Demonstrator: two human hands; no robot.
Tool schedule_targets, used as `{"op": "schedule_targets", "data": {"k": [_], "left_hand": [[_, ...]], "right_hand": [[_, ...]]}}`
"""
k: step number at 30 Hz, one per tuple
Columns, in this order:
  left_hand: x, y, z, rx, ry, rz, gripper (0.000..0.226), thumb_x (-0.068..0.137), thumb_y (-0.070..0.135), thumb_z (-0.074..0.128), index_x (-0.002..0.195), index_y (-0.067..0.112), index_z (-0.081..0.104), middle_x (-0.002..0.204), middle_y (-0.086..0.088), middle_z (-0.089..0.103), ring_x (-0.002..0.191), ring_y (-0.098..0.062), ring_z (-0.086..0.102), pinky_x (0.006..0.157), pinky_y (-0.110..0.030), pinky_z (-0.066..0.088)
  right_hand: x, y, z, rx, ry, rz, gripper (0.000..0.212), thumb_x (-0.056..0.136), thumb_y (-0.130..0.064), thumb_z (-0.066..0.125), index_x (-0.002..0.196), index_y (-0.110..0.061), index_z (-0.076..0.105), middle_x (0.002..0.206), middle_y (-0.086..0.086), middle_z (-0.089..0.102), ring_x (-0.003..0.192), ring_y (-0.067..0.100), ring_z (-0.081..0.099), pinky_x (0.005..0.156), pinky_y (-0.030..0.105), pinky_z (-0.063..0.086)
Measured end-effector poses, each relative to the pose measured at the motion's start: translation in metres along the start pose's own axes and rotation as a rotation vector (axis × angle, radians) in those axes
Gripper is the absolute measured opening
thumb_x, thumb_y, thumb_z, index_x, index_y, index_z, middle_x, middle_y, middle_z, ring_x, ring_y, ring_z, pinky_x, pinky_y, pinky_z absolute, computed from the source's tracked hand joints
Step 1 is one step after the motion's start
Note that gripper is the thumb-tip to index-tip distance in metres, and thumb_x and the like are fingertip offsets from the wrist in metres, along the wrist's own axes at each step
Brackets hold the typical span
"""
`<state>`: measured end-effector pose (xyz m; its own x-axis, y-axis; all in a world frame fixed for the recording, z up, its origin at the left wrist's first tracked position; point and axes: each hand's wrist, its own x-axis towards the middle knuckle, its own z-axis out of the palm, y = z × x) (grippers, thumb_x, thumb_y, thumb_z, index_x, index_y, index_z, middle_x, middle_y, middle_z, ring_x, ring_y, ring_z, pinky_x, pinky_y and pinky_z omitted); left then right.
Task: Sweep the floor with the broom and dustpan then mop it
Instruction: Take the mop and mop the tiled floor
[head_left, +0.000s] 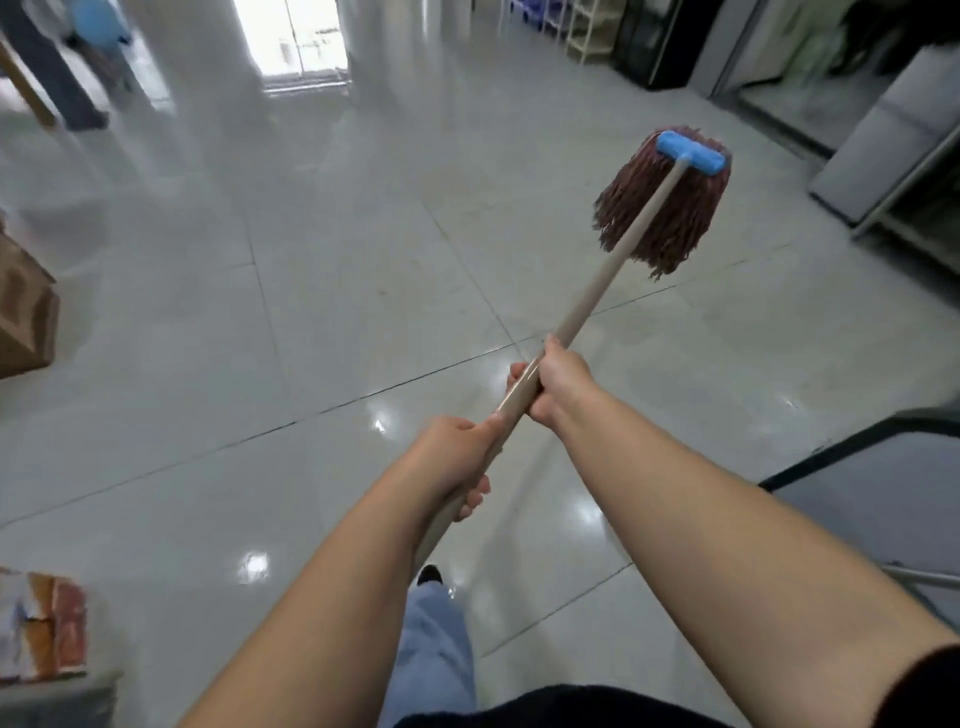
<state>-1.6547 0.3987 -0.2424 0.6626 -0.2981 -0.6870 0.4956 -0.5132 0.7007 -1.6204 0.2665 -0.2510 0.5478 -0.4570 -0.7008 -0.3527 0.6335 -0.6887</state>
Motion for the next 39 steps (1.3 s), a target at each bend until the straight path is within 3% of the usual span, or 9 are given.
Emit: {"op": "schedule_targets", "data": {"k": [7,13,18,19,22,25,30,36,39], "left_hand": [[0.112,0.130,0.036,0.070,-0.220,0.009,0.043,0.089,0.052,0.047,0.085,0.011,0.057,0.033,0.001,0.048,0.026,-0.014,0.042,0.036,-0.014,0.036],[0.199,0.219,0.104,0.138,-0.355,-0.013,0.039,0.090,0.046,0.049,0.084,0.009,0.059,0.035,-0.002,0.049,0.028,-0.015,0.042,0.038,-0.015,0.036],[0.287,0.277,0.189,0.132,-0.426,-0.092,0.038,0.091,0.043,0.051,0.092,0.006,0.062,0.040,-0.002,0.055,0.032,-0.012,0.045,0.037,-0.015,0.038],[0.308,0.286,0.206,0.143,-0.453,-0.121,0.039,0.092,0.042,0.050,0.094,0.005,0.061,0.041,-0.003,0.056,0.033,-0.012,0.047,0.038,-0.016,0.040],[0.357,0.292,0.253,0.252,-0.488,-0.265,0.033,0.097,0.034,0.045,0.096,0.004,0.058,0.049,-0.008,0.059,0.039,-0.013,0.053,0.042,-0.019,0.046],[0.379,0.274,0.278,0.378,-0.527,-0.427,0.032,0.096,0.028,0.046,0.104,-0.001,0.056,0.060,-0.011,0.057,0.040,-0.014,0.055,0.040,-0.020,0.047],[0.386,0.237,0.268,0.138,-0.563,-0.581,0.033,0.098,0.038,0.041,0.092,0.006,0.048,0.043,-0.005,0.049,0.030,-0.011,0.044,0.036,-0.014,0.038],[0.381,0.231,0.232,0.199,-0.558,-0.502,0.051,0.092,0.054,0.043,0.084,0.005,0.052,0.044,-0.003,0.049,0.030,-0.008,0.041,0.036,-0.013,0.037],[0.372,0.221,0.190,0.252,-0.561,-0.475,0.052,0.092,0.055,0.040,0.080,0.006,0.052,0.045,-0.002,0.047,0.031,-0.008,0.041,0.037,-0.012,0.037]], "right_hand": [[0.102,-0.121,-0.011,0.157,0.205,-0.050,0.033,0.101,-0.029,0.036,0.074,-0.011,0.037,0.059,0.008,0.044,0.049,0.018,0.042,0.050,0.028,0.039],[0.186,-0.208,-0.062,0.292,0.254,-0.103,0.034,0.102,-0.030,0.034,0.077,-0.009,0.039,0.060,0.009,0.043,0.051,0.018,0.044,0.050,0.029,0.041],[0.274,-0.250,-0.121,0.378,0.236,0.048,0.037,0.101,-0.036,0.033,0.095,0.000,0.043,0.086,0.012,0.052,0.086,0.030,0.061,0.074,0.040,0.053],[0.292,-0.255,-0.131,0.372,0.252,0.082,0.035,0.101,-0.036,0.035,0.097,-0.002,0.044,0.087,0.010,0.053,0.086,0.030,0.061,0.073,0.040,0.052],[0.336,-0.248,-0.157,0.309,0.343,0.199,0.032,0.099,-0.034,0.039,0.084,-0.008,0.051,0.073,0.004,0.055,0.064,0.020,0.054,0.053,0.031,0.045],[0.366,-0.220,-0.185,0.241,0.372,0.366,0.027,0.096,-0.035,0.043,0.084,-0.013,0.053,0.077,0.005,0.057,0.068,0.020,0.056,0.056,0.029,0.048],[0.384,-0.180,-0.202,0.394,0.356,0.491,0.027,0.099,-0.029,0.042,0.083,-0.010,0.052,0.069,0.008,0.052,0.059,0.020,0.052,0.043,0.023,0.050],[0.385,-0.173,-0.160,0.505,0.371,0.488,0.034,0.100,-0.038,0.034,0.118,-0.010,0.043,0.073,0.016,0.055,0.060,0.026,0.056,0.062,0.035,0.049],[0.373,-0.154,-0.125,0.527,0.353,0.538,0.040,0.100,-0.040,0.032,0.105,-0.003,0.046,0.068,0.014,0.056,0.057,0.025,0.055,0.054,0.031,0.047]]}}
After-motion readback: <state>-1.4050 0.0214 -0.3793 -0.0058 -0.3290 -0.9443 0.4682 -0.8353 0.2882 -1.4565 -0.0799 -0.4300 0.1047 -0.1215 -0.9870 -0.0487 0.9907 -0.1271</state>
